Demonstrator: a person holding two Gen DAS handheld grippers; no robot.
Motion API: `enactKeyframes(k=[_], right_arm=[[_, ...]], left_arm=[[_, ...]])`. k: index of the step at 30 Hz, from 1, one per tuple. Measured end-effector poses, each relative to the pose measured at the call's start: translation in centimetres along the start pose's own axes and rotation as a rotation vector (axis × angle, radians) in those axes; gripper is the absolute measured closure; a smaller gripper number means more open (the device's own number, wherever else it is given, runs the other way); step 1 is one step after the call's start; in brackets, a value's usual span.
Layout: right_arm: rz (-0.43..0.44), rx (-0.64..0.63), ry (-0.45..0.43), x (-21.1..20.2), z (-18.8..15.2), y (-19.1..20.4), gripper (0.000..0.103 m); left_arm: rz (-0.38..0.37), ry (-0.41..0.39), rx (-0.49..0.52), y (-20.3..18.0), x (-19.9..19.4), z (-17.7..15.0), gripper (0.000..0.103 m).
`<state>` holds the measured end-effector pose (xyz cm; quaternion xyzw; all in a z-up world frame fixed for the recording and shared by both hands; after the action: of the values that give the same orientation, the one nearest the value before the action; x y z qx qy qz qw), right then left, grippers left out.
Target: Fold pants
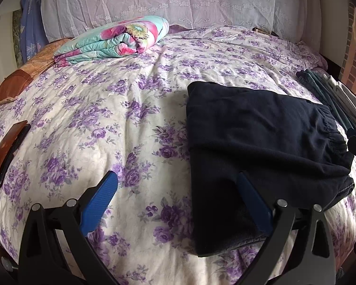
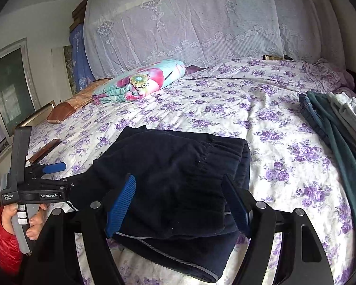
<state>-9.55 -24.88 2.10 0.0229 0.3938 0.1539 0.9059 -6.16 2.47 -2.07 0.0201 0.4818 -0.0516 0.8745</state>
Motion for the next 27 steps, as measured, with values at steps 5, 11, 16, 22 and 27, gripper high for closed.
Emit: enactKeyframes(k=[5,11,16,22,27], right_arm=[[0.004,0.002,-0.007,-0.2,0.1,-0.4,0.027],[0.013,0.018,-0.009,-0.3,0.1,-1.0,0.027],[0.013,0.022,-0.012,-0.4,0.1,-1.4,0.027],[0.018,0.031,-0.007,-0.3,0.0,-1.7,0.027],[0.025,0.003,-0.002,0.0,0.6,-0.9,0.027]], left_arm=[[0.001,-0.002,0.002,-0.1,-0.1,0.0,0.006],[0.010,0.000,0.007,-0.3,-0.3,-0.1,0.006],[0.008,0.003,0.007,-0.5,-0.3,0.0,0.006],[-0.001,0.008,0.012,-0.9,-0.3,-0.1,0.006],[-0.010,0.018,0.007,-0.8,-0.1,0.0,0.006]])
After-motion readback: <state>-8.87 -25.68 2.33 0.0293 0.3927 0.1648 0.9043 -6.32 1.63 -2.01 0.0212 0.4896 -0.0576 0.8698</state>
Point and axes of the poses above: each gripper's, at about its wrist camera, not at the fingertips, and x roughly the way its jaws point, y to its left, z to its top, the point moved 1 cm from there along x, roughly the way its jaws point, and after that the axes turned 13 degrees about y, right-handed, at the moved point
